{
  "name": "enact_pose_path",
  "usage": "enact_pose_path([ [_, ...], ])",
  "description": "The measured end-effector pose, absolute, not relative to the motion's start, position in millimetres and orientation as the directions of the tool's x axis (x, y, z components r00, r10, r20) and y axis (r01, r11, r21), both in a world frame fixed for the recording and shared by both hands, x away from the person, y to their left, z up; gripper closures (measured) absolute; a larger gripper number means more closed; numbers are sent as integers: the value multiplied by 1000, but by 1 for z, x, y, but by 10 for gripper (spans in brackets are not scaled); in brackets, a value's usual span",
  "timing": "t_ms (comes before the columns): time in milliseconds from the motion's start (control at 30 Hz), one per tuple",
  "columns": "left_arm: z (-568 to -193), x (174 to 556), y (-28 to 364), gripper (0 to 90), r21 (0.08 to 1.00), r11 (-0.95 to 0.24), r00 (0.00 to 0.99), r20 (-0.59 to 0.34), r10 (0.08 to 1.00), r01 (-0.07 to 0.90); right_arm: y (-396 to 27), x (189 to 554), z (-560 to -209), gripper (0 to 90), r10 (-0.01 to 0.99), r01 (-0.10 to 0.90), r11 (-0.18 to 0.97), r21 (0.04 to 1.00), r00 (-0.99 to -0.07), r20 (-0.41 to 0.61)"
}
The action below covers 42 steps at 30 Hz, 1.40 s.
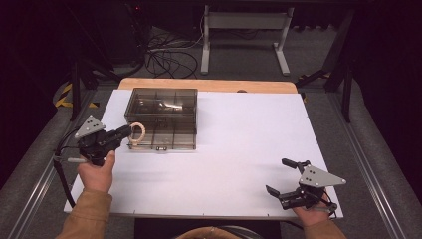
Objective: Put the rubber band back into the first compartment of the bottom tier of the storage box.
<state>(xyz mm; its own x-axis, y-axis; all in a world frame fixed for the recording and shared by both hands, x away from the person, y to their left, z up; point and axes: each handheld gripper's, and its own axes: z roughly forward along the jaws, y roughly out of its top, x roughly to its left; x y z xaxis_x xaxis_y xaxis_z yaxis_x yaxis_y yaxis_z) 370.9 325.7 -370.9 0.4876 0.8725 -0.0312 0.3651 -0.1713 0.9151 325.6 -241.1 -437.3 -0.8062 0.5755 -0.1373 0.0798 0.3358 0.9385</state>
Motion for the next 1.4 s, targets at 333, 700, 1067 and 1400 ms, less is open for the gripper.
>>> enact_pose_path([
  [333, -374, 385, 322, 837, 910, -173, 479, -31, 877, 377, -241, 326, -437, 21, 575, 76, 336, 939, -806, -140],
  [700, -377, 390, 324, 837, 913, -200, 462, 14, 887, 356, -242, 326, -437, 21, 574, 81, 334, 939, -808, -134],
  [1067, -382, 395, 325, 836, 915, -196, 447, 19, 894, 353, -241, 326, -438, 20, 573, 79, 336, 939, -808, -137],
  [1400, -398, 404, 330, 836, 916, -184, 436, 11, 900, 358, -241, 326, -438, 21, 573, 81, 334, 939, -809, -134],
])
